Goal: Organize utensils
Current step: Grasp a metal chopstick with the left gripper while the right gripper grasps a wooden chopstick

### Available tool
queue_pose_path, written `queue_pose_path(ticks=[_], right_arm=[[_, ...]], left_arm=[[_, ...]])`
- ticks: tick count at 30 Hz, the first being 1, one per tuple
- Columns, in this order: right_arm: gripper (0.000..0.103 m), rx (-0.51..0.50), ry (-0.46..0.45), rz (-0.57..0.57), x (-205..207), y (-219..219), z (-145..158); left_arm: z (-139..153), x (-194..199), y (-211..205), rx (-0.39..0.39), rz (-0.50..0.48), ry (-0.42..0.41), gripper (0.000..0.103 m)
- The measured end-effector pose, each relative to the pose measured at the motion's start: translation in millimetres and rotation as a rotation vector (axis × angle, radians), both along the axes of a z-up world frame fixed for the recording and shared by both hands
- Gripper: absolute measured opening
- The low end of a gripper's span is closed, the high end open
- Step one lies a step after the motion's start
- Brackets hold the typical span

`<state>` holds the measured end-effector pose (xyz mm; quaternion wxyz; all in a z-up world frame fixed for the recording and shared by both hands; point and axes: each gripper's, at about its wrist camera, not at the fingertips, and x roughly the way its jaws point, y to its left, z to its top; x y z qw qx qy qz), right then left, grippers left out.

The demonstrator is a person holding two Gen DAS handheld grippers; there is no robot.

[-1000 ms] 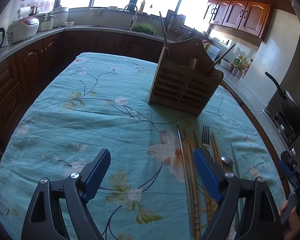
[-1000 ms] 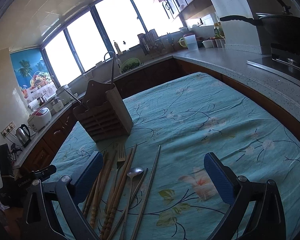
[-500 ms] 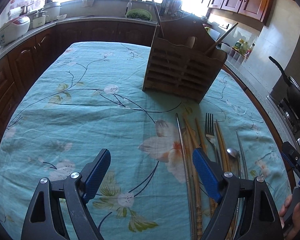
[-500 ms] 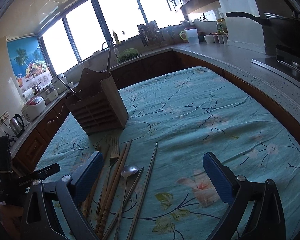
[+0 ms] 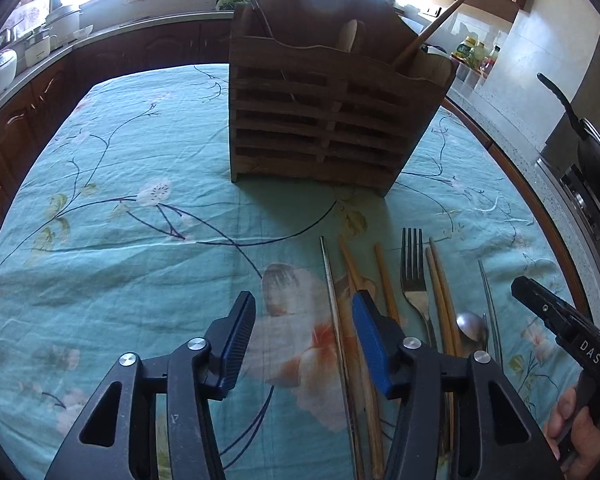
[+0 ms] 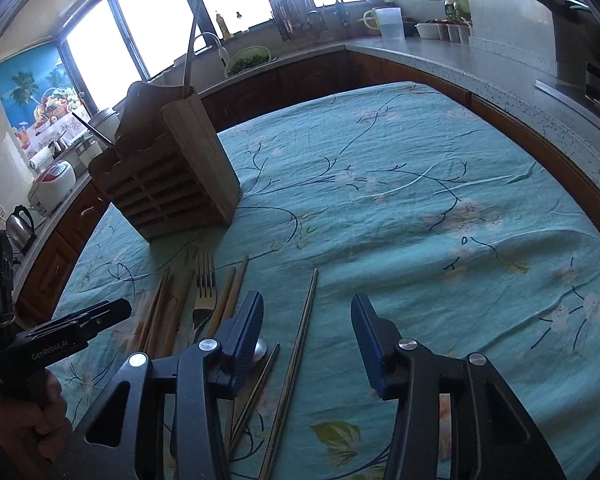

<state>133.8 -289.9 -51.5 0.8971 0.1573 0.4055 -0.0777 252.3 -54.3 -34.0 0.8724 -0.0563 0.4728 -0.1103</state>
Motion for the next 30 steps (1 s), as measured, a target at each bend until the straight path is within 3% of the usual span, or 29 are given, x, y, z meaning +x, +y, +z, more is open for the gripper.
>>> queue_pose_path(ticks=[1, 9, 14, 16, 19, 22, 30], right_arm=[[0.038, -0.008, 0.014, 0.002, 4.6, -0.2, -2.6], [0.025, -0.085, 0.099, 0.026, 33.6, 1.7, -21.2], [0.023, -0.172, 0.130, 0.052, 44.1, 12.2, -25.2], [0.019, -0.215, 0.139, 0.068, 45.2, 18.8, -26.3], [0.007, -0.225, 0.139, 0.084, 46.9, 21.5, -27.2], [0.005, -0.217, 0.136, 0.083, 46.7, 20.8, -26.7], [0.004, -0.064, 0.054, 0.064, 28.4, 10.8, -3.4]], left_arm=[[-2.7, 5.7, -2.2, -0.002, -0.006, 0.010, 0.039], [-18.5, 31.6, -16.8, 0.027, -0.041, 0.026, 0.024], [-22.6, 39.7, -31.5, 0.069, -0.067, 0.012, 0.015], [-24.5, 40.3, -37.0, 0.089, -0.068, -0.002, 0.005], [-26.3, 39.5, -45.1, 0.107, -0.084, -0.016, 0.003], [-27.5, 39.3, -43.8, 0.092, -0.096, -0.019, 0.002], [-10.9, 17.7, -14.1, -0.021, -0.085, -0.029, 0.002]])
